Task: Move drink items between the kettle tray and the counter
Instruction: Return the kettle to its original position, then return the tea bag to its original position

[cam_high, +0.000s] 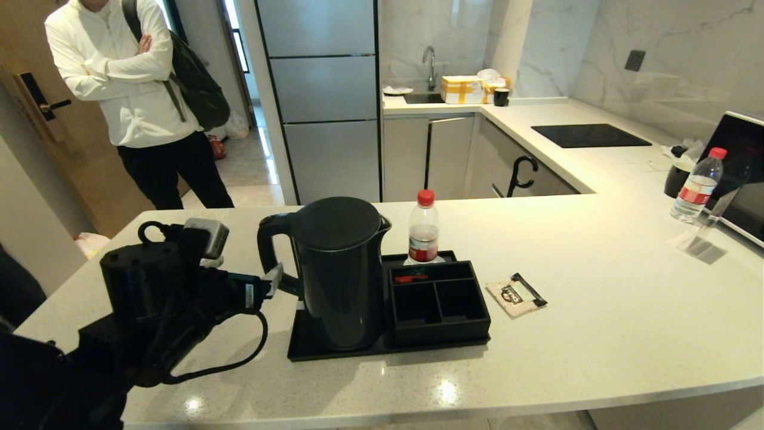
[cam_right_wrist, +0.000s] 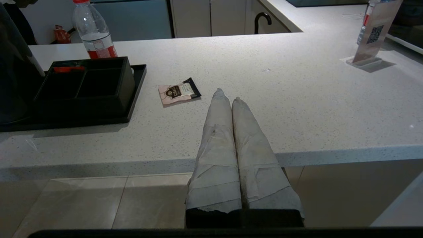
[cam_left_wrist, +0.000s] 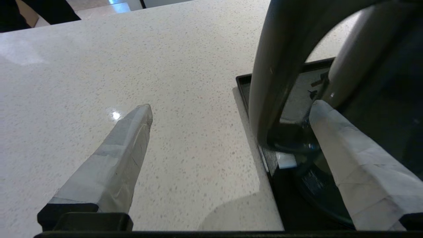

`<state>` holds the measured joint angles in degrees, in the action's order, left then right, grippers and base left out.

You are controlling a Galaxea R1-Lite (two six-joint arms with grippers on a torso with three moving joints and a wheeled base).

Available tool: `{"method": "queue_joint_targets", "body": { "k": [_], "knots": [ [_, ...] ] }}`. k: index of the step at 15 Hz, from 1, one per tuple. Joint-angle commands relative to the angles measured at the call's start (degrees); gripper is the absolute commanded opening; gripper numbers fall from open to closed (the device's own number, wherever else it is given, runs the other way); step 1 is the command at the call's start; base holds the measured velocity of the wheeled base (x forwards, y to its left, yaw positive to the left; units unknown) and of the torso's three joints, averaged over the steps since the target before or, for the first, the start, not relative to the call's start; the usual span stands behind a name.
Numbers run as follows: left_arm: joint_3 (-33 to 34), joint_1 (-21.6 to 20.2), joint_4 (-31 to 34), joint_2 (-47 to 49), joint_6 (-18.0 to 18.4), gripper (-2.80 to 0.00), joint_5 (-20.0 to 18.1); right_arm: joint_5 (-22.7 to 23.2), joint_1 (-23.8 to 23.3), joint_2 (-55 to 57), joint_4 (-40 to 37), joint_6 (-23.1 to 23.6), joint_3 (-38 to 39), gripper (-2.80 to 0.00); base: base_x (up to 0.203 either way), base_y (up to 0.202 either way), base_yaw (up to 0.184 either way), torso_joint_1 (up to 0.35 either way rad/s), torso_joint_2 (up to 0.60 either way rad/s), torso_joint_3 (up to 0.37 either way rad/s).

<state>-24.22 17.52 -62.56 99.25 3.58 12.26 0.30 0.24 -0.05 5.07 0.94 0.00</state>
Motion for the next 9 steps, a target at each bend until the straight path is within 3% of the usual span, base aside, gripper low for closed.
{"method": "queue_joint_targets", "body": {
  "k": [1,6,9],
  "knots": [
    [2.1,0.1,-0.4,-4.0,0.0,0.0,0.1,0.0,0.0,0.0,0.0,0.0,1.8,-2.8,0.0,0.0,0.0,0.0,0.0,0.0],
    [7.1,1.9,1.8,-17.3,-1.1,0.0,2.5,0.0,0.0,0.0,0.0,0.0,1.8,-2.8,0.0,0.0,0.0,0.0,0.0,0.0],
    [8.0,2.1,9.4,-28.0,-1.2,0.0,6.3,0.0,0.0,0.0,0.1,0.0,1.8,-2.8,0.0,0.0,0.0,0.0,0.0,0.0]
  ]
}}
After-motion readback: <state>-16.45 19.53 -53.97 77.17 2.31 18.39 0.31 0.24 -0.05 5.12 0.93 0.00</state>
